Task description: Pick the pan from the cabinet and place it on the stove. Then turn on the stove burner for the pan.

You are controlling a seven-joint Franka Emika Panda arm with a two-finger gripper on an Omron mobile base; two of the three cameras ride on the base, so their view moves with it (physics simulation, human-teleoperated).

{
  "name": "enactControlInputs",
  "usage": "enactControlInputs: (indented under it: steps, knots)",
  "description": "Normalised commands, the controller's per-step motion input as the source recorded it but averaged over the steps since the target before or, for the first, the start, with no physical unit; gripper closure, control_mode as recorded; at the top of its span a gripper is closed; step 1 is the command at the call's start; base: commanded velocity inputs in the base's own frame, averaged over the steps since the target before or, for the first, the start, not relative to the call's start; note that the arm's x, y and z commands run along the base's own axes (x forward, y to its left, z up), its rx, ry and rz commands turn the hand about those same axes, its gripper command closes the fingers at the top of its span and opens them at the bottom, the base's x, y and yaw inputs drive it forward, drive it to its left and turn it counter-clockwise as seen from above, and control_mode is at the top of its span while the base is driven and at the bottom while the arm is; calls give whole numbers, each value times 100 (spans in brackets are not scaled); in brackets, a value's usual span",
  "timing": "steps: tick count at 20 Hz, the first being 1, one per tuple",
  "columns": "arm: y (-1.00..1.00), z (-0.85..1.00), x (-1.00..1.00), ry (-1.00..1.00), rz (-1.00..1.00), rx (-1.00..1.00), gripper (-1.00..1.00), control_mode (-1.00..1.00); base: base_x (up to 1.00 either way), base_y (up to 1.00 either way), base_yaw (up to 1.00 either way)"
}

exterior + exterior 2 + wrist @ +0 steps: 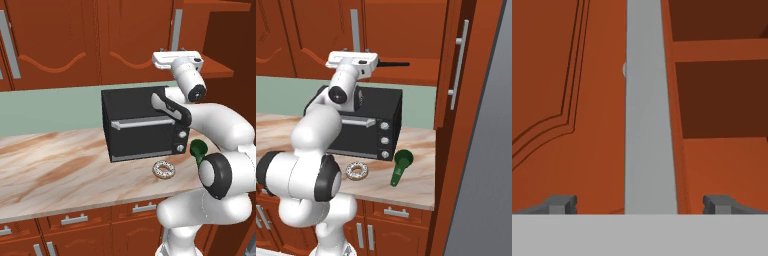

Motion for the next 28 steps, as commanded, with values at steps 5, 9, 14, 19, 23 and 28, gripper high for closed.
enactControlInputs:
  steps: [5,9,14,19,23,28]
  knots:
    - [0,0,29,0,0,0,100,-100,0,0,0]
    - [3,0,18,0,0,0,100,-100,0,0,0]
    - [15,0,5,0,0,-2,100,-100,0,0,0]
    - [6,0,0,2,0,-4,100,-100,0,0,0]
    - [-12,-1,0,0,0,0,100,-100,0,0,0]
    - [-28,0,0,0,0,0,100,-100,0,0,0]
